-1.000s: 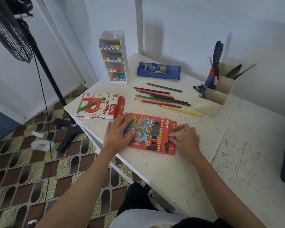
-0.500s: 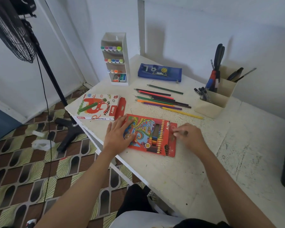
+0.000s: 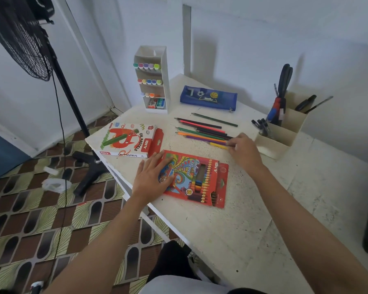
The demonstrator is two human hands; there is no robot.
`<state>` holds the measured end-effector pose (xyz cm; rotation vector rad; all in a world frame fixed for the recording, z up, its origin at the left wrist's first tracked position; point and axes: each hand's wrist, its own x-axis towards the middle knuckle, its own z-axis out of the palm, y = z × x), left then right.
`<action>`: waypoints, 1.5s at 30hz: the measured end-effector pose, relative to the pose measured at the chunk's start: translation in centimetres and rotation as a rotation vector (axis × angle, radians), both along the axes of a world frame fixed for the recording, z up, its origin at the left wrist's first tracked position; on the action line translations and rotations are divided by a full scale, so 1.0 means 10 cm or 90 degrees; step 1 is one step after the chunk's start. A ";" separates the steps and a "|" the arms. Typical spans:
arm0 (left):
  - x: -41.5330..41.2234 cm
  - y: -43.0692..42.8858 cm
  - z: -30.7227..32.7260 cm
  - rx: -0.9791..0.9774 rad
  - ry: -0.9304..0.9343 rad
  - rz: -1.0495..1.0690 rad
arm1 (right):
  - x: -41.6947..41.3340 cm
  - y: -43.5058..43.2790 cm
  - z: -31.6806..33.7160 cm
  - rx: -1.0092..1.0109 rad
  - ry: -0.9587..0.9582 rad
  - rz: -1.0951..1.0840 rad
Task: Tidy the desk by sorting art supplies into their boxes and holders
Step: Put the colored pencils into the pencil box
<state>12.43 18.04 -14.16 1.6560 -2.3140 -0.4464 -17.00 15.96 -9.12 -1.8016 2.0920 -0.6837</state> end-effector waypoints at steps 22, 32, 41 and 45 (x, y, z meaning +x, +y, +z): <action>0.00 0.01 -0.01 -0.019 0.032 -0.001 | -0.10 1.04 0.13 -0.149 -0.516 -0.224; 0.01 0.00 -0.03 -0.015 0.022 0.004 | -0.18 1.28 -0.11 -0.199 -0.700 -0.446; 0.01 -0.01 -0.03 -0.013 0.022 0.002 | 0.07 1.18 -0.15 -0.240 -0.748 -0.442; 0.01 -0.01 -0.03 -0.009 0.015 0.002 | 0.14 1.16 -0.19 -0.173 -0.688 -0.354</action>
